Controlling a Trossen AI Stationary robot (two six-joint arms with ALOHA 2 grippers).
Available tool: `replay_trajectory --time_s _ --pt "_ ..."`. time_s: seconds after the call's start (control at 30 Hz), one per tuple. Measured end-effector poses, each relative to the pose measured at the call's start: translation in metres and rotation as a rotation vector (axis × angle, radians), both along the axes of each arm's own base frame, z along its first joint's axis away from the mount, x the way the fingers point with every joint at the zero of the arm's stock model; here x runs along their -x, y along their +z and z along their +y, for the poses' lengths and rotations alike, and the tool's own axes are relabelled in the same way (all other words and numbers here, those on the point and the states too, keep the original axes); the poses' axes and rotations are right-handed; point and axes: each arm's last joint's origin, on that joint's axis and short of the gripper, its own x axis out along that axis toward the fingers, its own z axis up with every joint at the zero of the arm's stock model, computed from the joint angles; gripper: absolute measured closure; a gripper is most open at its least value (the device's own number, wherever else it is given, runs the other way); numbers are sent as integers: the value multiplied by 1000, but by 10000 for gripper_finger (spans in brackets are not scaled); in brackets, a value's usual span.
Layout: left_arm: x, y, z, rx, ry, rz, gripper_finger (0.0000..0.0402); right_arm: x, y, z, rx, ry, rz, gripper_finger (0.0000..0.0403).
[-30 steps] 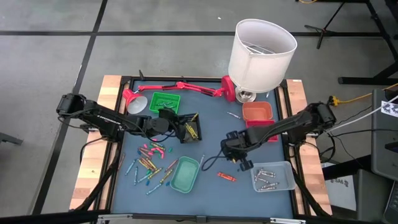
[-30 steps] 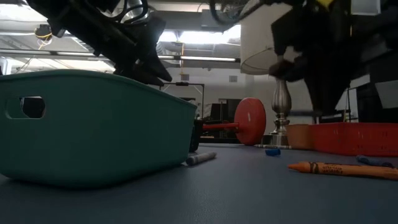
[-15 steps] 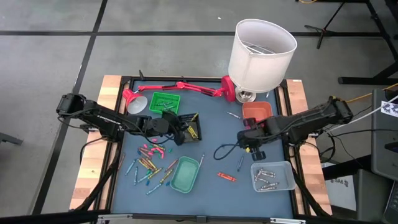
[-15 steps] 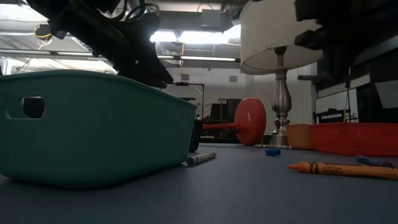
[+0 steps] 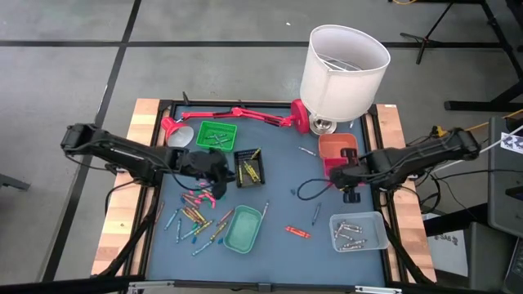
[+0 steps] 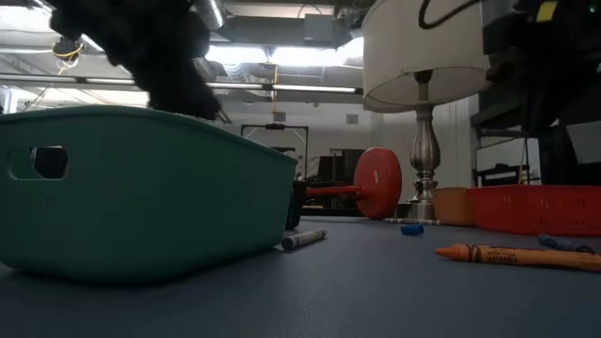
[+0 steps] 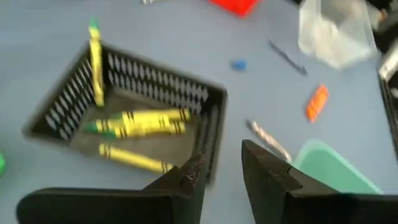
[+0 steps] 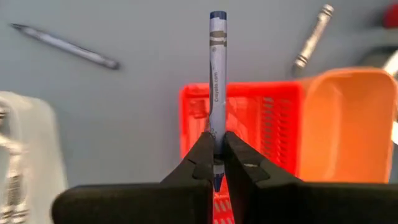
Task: Sort crayons
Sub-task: Put the dark blue crayon into the red bin
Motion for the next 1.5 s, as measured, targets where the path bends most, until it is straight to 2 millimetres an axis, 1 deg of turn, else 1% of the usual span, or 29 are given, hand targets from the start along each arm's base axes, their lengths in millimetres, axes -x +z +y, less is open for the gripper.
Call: replay_trajectory --time_s 0.2,0.4,0.5,0.73,0.87,1.13,1.23,1.33,1.5 --pt "23 2 -2 79 -108 133 332 15 -14 -6 62 -72 -12 386" --pt "38 -3 -5 173 -204 271 335 22 -31 -8 78 -80 41 386" --pt "43 -7 -7 211 -239 334 333 22 -33 -8 78 -82 44 386" --pt "53 -11 -20 196 -316 433 330 22 -33 -8 78 -83 43 386" --pt "56 -12 -31 155 -391 435 329 22 -33 -8 78 -84 43 386" --pt "59 -13 -48 63 -437 434 329 22 -33 -8 78 -83 43 385" --pt "60 -14 -54 36 -462 428 329 22 -33 -8 78 -83 43 373" --pt "59 -16 -62 11 -486 413 329 22 -33 -8 78 -83 44 347" --pt "51 -21 -77 -48 -525 367 329 22 -33 -8 78 -83 44 302"
